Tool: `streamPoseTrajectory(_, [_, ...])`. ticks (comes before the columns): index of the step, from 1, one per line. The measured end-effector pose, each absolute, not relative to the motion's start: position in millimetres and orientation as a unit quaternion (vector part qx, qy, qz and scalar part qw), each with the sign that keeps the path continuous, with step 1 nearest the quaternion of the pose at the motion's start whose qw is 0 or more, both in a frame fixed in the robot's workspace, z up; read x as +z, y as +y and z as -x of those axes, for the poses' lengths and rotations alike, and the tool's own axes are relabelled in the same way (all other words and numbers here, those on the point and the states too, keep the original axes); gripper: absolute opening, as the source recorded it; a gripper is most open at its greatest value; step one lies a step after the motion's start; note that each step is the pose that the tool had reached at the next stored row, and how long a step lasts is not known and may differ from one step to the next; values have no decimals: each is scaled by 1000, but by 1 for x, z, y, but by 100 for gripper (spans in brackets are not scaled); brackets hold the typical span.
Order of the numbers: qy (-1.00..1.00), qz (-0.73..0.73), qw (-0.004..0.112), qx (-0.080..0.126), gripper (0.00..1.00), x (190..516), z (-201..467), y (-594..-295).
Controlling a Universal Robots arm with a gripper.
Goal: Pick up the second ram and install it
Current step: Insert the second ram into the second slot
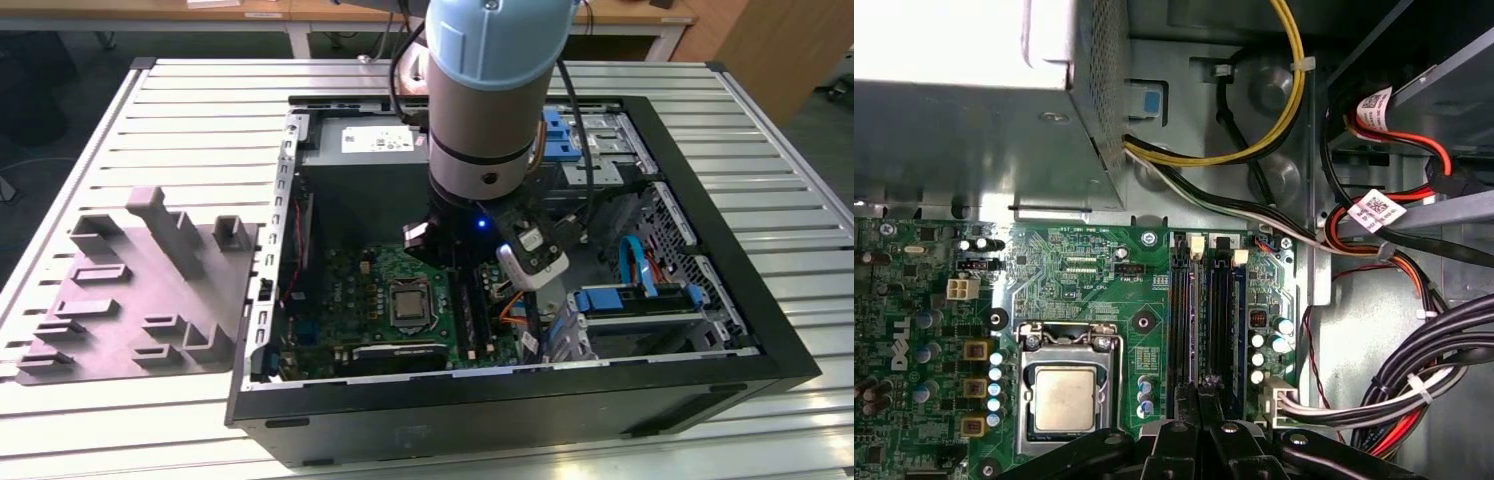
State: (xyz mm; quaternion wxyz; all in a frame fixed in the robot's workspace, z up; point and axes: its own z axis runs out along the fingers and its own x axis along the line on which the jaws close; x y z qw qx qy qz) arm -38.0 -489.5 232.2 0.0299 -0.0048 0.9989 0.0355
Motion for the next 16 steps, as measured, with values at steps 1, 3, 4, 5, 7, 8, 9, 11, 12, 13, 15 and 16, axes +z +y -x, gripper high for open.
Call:
streamPoseTrajectory(1, [999,5,30,35,11,232,38,-489])
streamPoseTrajectory(3, [999,4,30,34,11,232,38,-490])
streamPoseTrajectory(4, [999,4,30,33,11,232,38,-490])
streamPoseTrajectory(5, [999,4,30,33,11,232,38,-490])
streamPoseTrajectory(7, [999,3,30,33,11,231,38,-490])
streamPoseTrajectory(8, [999,3,30,33,11,231,38,-490])
streamPoseTrajectory(9, [999,3,30,33,11,231,38,-490])
streamPoseTrajectory(11, [999,2,30,34,11,231,38,-490])
streamPoseTrajectory(12, [999,1,30,34,11,231,38,-490])
streamPoseTrajectory(13, [999,-1,30,34,11,231,38,-490])
streamPoseTrajectory(15, [999,-2,30,34,11,230,38,-490])
streamPoseTrajectory(16, [999,-3,30,34,11,230,38,-490])
